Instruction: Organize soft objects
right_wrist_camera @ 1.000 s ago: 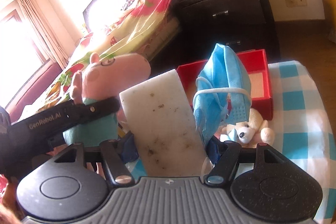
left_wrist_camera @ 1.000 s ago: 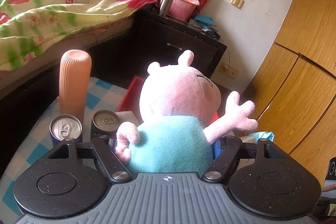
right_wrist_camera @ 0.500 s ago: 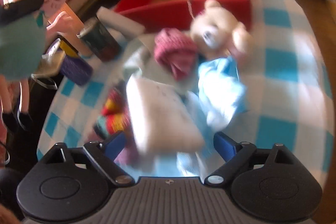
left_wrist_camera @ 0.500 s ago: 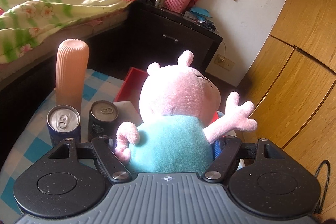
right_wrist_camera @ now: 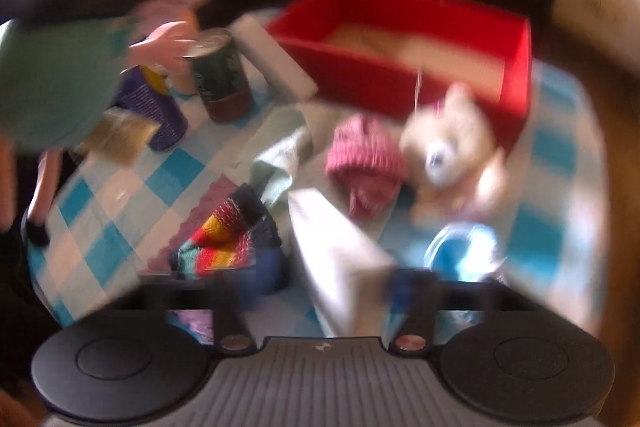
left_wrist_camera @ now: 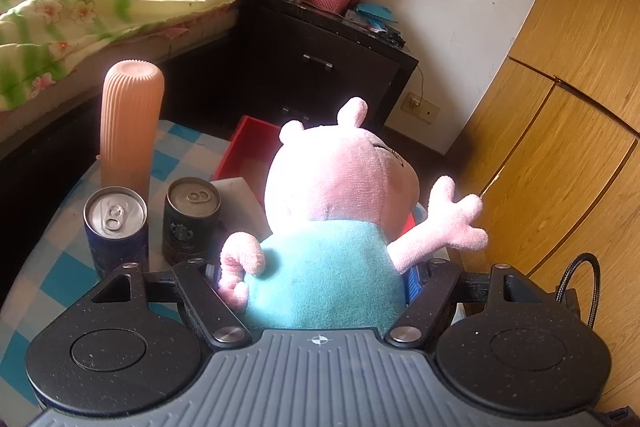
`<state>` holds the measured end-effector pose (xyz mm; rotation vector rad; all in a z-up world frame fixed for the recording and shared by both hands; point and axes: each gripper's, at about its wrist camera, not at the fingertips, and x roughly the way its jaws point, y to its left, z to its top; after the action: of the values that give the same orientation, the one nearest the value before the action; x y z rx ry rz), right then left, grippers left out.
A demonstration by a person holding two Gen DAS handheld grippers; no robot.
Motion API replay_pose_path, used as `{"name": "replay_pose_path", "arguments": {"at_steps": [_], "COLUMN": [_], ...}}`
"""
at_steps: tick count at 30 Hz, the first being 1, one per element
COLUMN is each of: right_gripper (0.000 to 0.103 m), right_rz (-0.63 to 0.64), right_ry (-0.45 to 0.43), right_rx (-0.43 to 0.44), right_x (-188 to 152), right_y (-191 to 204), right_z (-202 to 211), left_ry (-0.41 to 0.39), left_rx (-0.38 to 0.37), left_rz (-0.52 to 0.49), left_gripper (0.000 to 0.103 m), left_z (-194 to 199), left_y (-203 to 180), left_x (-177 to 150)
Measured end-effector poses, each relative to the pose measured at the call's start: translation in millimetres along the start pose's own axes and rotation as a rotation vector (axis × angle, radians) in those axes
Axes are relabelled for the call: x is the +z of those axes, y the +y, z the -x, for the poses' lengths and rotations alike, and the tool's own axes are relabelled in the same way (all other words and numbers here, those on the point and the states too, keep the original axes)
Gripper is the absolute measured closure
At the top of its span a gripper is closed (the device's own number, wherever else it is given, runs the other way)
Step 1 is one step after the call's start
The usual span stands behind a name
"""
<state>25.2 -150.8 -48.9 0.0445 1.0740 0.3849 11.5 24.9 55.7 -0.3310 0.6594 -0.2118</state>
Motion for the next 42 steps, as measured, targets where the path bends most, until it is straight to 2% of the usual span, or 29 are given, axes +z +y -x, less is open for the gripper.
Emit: {"name": "replay_pose_path", "arguments": {"at_steps": [1,4,10,14,16,19,21,23,26,29,32,34,36,39,40,42], "right_gripper": [0.102,0.102,0.102,0.102,0.102,0.102,0.102,0.102,0.102,0.102,0.102,0.102,0.102,0.102,0.102,0.102], "right_rz": [-0.004,-0.01,-0.073,-0.109,-0.103,-0.111,-0.121,-0.13,-0.139,-0.122,-0.107,-0.105,-0.094,-0.093,-0.09,-0.081], "right_ry": [0.001,-0.015,-0.214,-0.362,-0.422,-0.477,-0.491,-0.496,-0.467,-0.412,-0.364,-0.347,-0.347,-0.345,-0.344,-0.342], "right_rx": [-0.004,0.015,0.059,0.061,0.031,0.004,-0.001,-0.014,-0.002,0.006,0.028,0.055,0.056,0.068,0.072,0.073], "right_x": [-3,-3,14,31,39,51,58,60,57,53,46,44,42,43,43,42], "right_y": [-1,0,0,-1,1,1,-2,-6,-13,-15,-11,-8,-4,1,3,5], "right_z": [-1,8,64,96,107,112,112,110,101,88,76,72,72,71,70,70], "left_ry": [0.002,0.015,-0.01,-0.087,-0.126,-0.176,-0.172,-0.126,-0.004,0.117,0.172,0.224,0.327,0.444,0.476,0.489], "left_rx": [0.003,0.011,0.024,0.033,0.043,0.057,0.061,0.067,0.088,0.21,0.303,0.327,0.328,0.335,0.343,0.339], "left_rz": [-0.002,0.0,-0.014,-0.028,-0.053,-0.09,-0.11,-0.12,-0.142,-0.202,-0.181,-0.172,-0.188,-0.138,-0.11,-0.089], "left_gripper": [0.031,0.031,0.031,0.033,0.033,0.033,0.035,0.034,0.024,0.024,0.024,0.024,0.023,0.027,0.032,0.029], "left_z": [-1,-4,-6,0,1,0,-5,-7,-4,-4,-4,-13,-31,-59,-67,-76], "left_y": [0,1,-7,-17,-26,-38,-42,-38,-18,6,32,46,57,75,82,91], "left_x": [0,0,3,15,23,33,36,30,3,-25,-27,-23,-21,-30,-35,-42]}}
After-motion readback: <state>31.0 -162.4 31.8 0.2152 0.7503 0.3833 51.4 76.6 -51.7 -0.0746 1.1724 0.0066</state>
